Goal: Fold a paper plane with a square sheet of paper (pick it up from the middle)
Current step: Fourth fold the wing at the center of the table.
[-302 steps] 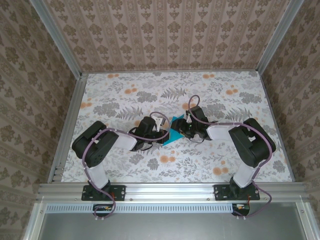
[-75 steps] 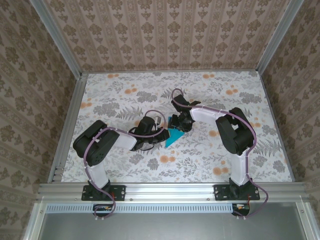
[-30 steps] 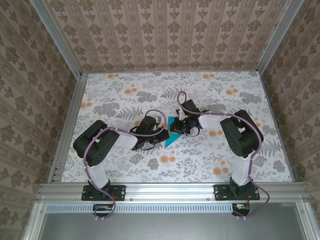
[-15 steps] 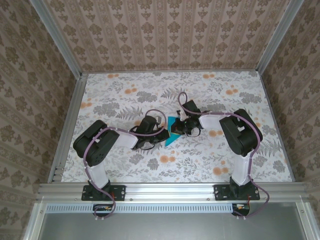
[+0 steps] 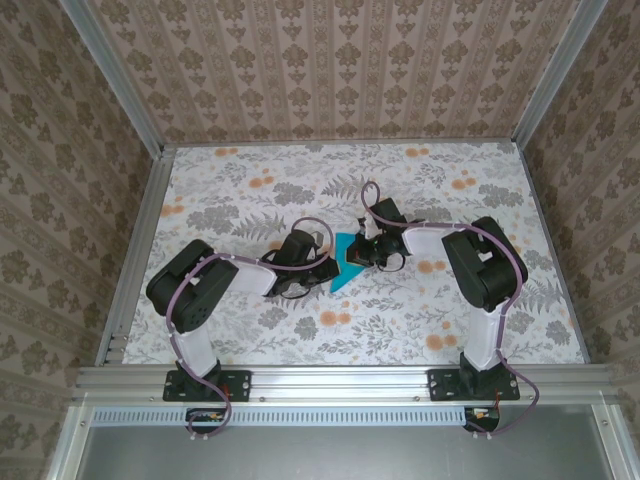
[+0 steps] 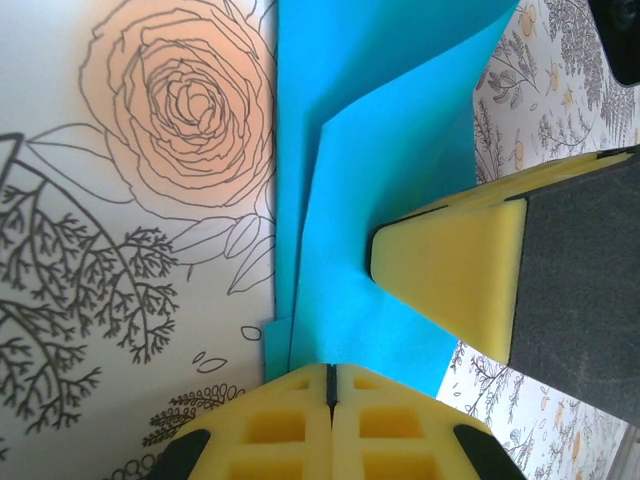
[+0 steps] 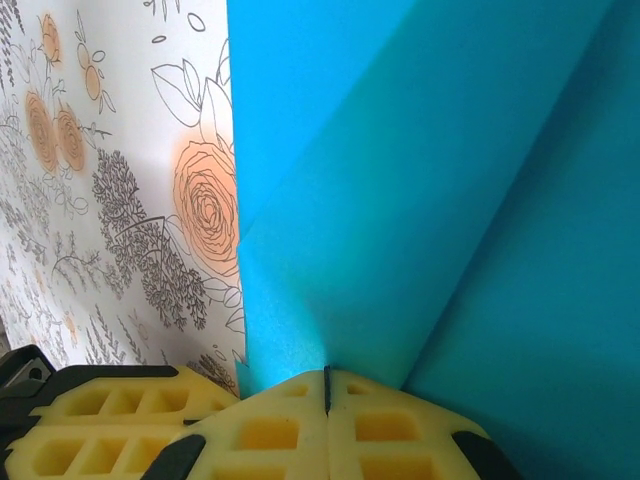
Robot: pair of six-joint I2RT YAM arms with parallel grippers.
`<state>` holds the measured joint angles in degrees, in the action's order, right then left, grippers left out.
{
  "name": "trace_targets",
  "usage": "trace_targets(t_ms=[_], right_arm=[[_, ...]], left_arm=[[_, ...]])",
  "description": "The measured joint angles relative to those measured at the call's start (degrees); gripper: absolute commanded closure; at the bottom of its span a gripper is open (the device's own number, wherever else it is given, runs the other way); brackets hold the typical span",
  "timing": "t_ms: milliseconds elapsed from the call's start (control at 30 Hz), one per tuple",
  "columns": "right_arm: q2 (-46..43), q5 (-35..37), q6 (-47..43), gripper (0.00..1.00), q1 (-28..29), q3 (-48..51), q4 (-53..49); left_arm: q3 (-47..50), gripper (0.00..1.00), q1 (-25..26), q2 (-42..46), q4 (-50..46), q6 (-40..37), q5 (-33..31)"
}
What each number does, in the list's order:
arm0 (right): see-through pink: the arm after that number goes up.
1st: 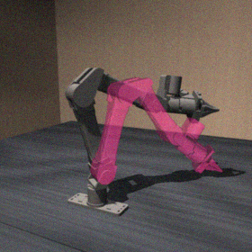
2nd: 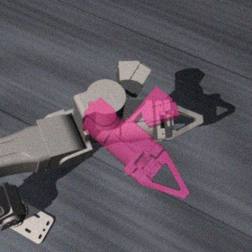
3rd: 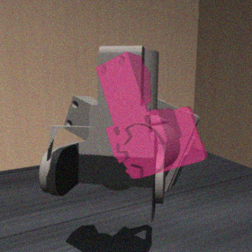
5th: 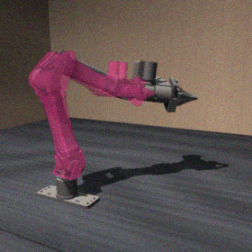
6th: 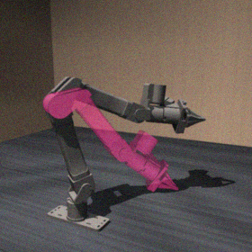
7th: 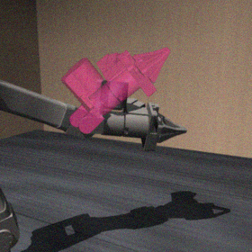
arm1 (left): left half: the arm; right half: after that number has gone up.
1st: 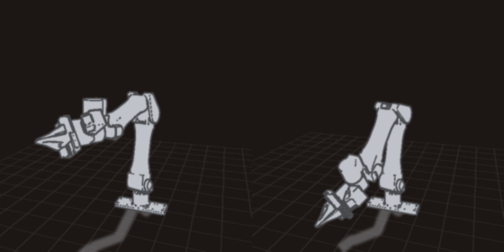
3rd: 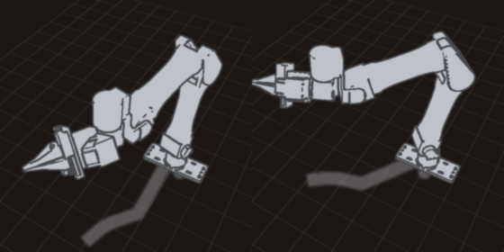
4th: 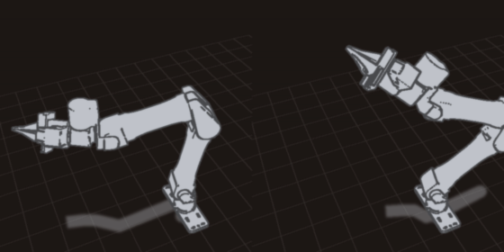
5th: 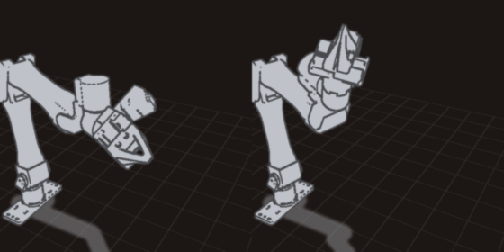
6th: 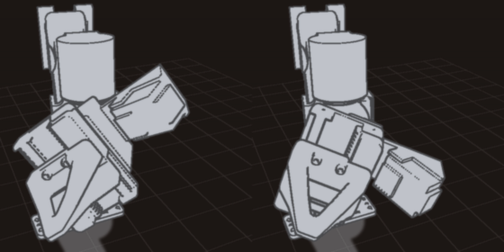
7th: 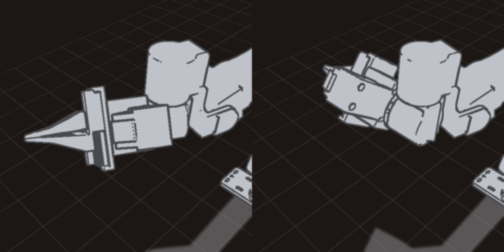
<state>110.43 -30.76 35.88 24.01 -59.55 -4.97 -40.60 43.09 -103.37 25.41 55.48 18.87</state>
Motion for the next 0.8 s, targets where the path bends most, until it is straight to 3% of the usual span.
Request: trace_targets(t_ms=[800], right_arm=[[3.3, 1.6, -0.2, 0.95, -3.6, -5.8, -1.3]], left_arm=[[-0.9, 0.97, 0.0, 0.2, -2.3, -1.6, 0.2]])
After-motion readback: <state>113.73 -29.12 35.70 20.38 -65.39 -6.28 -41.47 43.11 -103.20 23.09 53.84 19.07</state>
